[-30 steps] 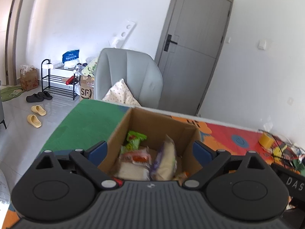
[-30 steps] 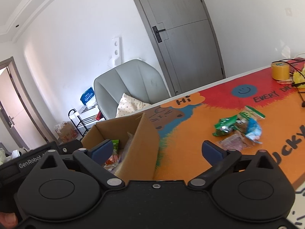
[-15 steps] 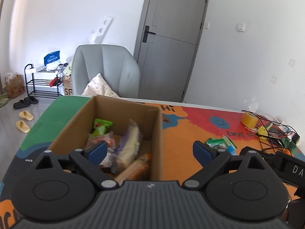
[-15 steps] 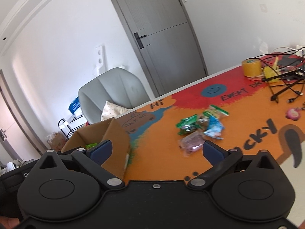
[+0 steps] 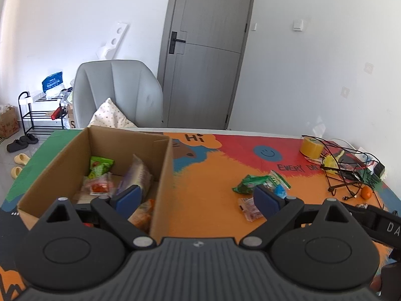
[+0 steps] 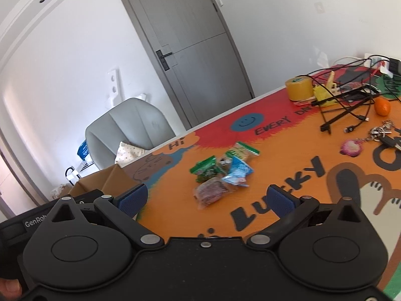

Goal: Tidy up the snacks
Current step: 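Move both tools back over the remaining snacks on the mat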

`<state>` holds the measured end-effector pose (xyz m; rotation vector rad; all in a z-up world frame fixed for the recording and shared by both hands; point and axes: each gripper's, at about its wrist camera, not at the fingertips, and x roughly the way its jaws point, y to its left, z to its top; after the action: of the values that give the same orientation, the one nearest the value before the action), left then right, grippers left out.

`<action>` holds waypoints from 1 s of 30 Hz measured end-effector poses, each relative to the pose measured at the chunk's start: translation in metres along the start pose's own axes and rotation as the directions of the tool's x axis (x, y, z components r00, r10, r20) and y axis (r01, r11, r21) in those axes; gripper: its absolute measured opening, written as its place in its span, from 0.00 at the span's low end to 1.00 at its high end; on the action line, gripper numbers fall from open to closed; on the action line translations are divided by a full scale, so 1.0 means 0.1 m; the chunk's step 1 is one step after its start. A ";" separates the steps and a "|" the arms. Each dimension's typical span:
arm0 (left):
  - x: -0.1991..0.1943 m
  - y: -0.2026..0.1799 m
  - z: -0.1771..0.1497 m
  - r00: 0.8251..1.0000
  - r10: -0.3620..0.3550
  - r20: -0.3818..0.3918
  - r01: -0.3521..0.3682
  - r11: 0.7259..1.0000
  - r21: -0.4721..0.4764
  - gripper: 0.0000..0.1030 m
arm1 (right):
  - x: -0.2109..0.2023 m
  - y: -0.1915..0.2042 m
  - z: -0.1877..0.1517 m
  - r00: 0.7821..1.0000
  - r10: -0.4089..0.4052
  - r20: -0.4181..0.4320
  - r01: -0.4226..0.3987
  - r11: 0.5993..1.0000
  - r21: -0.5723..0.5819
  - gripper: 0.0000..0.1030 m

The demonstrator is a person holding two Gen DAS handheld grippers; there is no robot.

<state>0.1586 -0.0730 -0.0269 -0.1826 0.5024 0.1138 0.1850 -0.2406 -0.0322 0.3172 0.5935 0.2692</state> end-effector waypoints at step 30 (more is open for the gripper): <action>0.82 -0.54 -0.06 0.992 -0.065 -0.110 0.067 0.998 0.011 0.90 | 0.64 -0.62 0.17 0.995 -0.035 -0.090 0.046 0.992 0.121 0.81</action>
<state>0.2357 -0.1221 -0.0643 -0.1914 0.6063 0.0356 0.2556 -0.2796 -0.0733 0.4133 0.7043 0.2087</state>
